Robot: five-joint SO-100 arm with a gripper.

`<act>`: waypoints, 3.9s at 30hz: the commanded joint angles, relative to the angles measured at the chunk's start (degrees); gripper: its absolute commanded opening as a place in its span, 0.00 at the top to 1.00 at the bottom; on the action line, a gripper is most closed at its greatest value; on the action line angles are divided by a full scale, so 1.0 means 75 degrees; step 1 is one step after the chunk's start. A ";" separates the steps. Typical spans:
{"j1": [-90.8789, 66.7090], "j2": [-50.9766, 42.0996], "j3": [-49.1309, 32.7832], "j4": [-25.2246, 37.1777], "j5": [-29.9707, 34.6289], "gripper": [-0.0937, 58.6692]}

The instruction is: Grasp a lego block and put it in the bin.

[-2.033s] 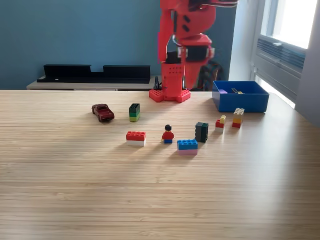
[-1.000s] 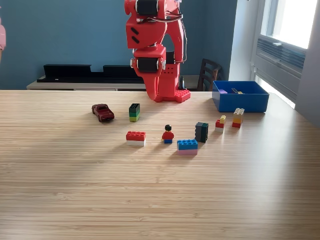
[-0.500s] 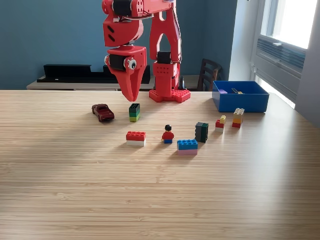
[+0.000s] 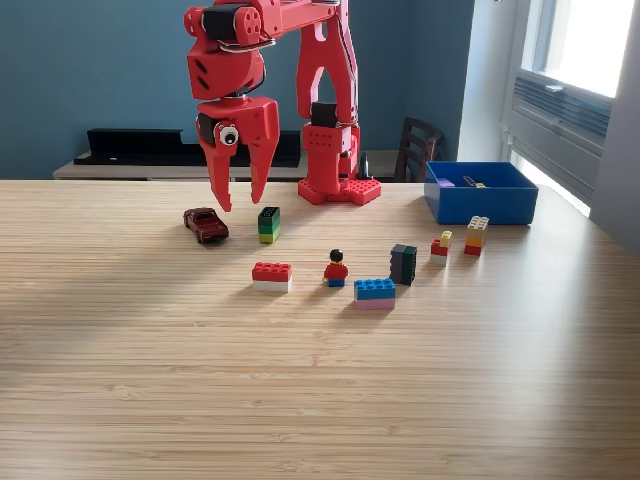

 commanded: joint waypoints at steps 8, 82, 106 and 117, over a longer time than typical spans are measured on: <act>0.0199 0.2988 0.1043 -0.0047 0.0340 0.64; -0.0715 0.3117 0.5742 -0.2859 -0.0164 0.50; -0.0984 0.1617 0.2754 -0.0797 -0.0176 1.00; -0.4488 0.1687 0.0633 0.1395 -0.0926 1.00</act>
